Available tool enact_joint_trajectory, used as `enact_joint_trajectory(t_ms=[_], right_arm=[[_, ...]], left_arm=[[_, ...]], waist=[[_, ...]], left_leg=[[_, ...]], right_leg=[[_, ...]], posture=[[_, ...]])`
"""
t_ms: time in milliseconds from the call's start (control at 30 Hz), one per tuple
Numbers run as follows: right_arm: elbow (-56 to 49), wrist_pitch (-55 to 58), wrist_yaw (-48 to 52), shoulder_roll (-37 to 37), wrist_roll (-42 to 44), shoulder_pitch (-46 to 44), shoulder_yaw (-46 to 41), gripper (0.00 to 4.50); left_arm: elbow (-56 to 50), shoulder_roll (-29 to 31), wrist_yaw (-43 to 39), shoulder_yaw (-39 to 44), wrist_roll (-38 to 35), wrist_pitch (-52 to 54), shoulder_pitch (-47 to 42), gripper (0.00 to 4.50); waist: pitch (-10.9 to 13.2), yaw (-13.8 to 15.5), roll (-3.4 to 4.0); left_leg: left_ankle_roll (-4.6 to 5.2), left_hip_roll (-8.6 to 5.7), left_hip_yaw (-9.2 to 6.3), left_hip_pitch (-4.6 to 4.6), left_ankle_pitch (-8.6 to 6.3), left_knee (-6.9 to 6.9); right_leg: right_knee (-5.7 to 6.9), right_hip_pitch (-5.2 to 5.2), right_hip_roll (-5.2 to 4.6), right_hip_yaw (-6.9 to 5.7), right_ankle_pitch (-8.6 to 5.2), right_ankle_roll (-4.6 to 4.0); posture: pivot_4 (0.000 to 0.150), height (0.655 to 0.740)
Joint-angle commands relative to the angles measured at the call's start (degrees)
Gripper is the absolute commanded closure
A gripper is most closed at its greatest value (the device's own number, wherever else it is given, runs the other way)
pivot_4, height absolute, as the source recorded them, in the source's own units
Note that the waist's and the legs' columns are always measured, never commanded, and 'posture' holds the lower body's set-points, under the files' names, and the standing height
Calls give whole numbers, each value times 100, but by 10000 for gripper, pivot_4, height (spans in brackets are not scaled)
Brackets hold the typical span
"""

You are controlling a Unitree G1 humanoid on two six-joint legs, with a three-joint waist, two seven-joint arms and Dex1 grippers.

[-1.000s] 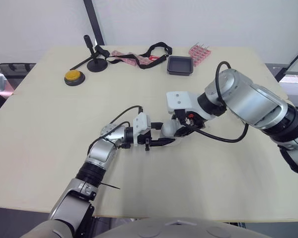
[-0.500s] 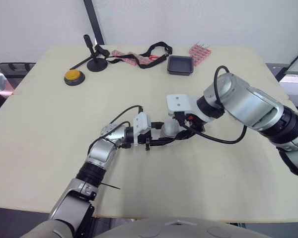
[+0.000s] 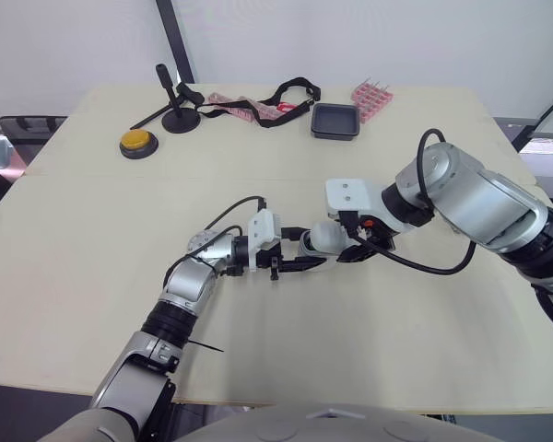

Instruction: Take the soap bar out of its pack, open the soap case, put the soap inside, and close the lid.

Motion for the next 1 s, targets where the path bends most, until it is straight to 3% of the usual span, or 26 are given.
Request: enact_joint_trajectory(t_ms=[33, 1000], right_arm=[[-117, -24, -24, 73, 95, -48, -202, 12788], [-221, 241, 128, -241, 427, -265, -521, 12788]], left_arm=[[-98, 28, 11, 14, -5, -11, -3, 25912], [-264, 99, 25, -20, -14, 107, 66, 25912]], waist=[[0, -1, 0], [0, -2, -1]], left_leg=[[0, 0, 0, 0, 0, 0], [0, 1, 0, 0, 0, -2]], right_leg=[[0, 0, 0, 0, 0, 0], [-2, 0, 1, -1, 0, 0]], posture=[[1500, 7400], [1500, 7400]])
